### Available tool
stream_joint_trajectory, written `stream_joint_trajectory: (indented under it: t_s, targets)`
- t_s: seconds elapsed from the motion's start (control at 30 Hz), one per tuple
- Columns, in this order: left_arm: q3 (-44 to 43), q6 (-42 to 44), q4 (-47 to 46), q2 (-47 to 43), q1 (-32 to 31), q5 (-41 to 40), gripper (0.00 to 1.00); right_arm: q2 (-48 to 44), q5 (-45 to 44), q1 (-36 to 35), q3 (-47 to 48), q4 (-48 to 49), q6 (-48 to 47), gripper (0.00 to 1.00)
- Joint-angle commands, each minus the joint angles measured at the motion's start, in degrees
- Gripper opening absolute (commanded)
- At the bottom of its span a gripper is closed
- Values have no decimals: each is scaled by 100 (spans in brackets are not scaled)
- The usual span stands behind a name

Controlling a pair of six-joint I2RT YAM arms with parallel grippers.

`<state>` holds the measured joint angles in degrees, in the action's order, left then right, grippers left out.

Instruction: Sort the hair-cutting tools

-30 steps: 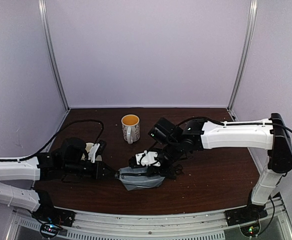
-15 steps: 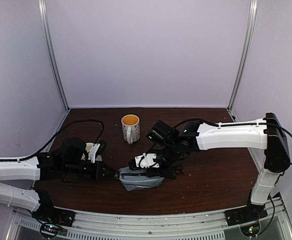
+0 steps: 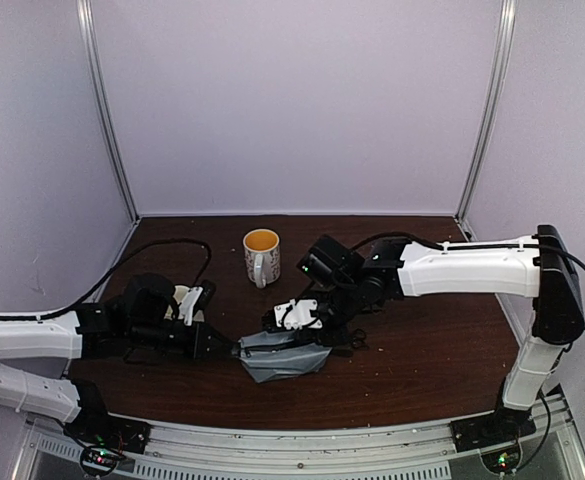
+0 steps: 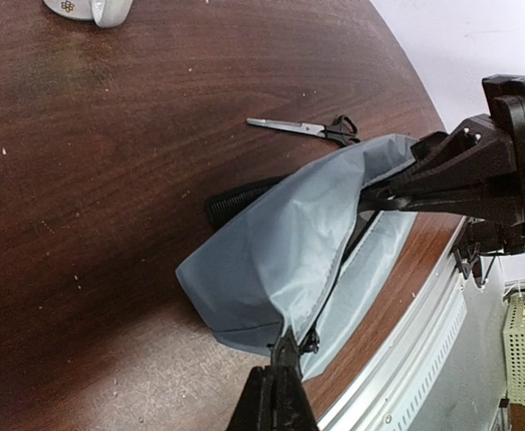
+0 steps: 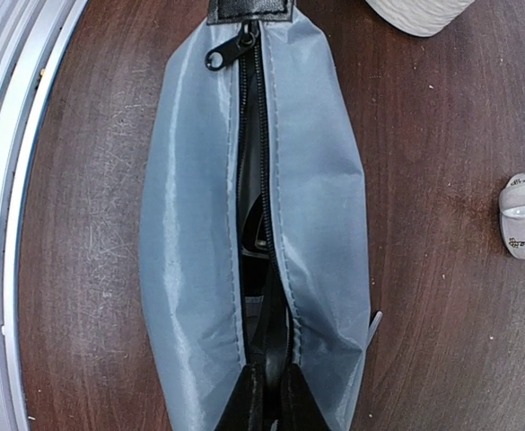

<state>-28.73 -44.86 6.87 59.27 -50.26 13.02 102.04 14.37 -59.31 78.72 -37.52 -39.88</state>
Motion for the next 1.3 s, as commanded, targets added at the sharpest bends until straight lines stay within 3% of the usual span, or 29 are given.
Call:
stream_joint_trajectory:
  t_s: [0.0, 0.5, 0.7, 1.07, 1.27]
  targets:
    - [-142, 113, -103, 31, -10, 78, 0, 92, 55, 13, 187, -136, -81, 0]
    - [-38, 100, -134, 4, -2, 33, 0, 217, 383, -28, 307, -353, -1071, 0]
    - [-16, 85, -134, 15, 7, 73, 0, 253, 12, -28, 318, -364, -1340, 0]
    - [24, 56, -221, 41, 25, 79, 0, 605, -38, -54, 986, -1206, -1494, 0]
    - [-16, 76, -205, 50, 24, 86, 0, 764, -56, -12, 823, -1169, -1403, 0]
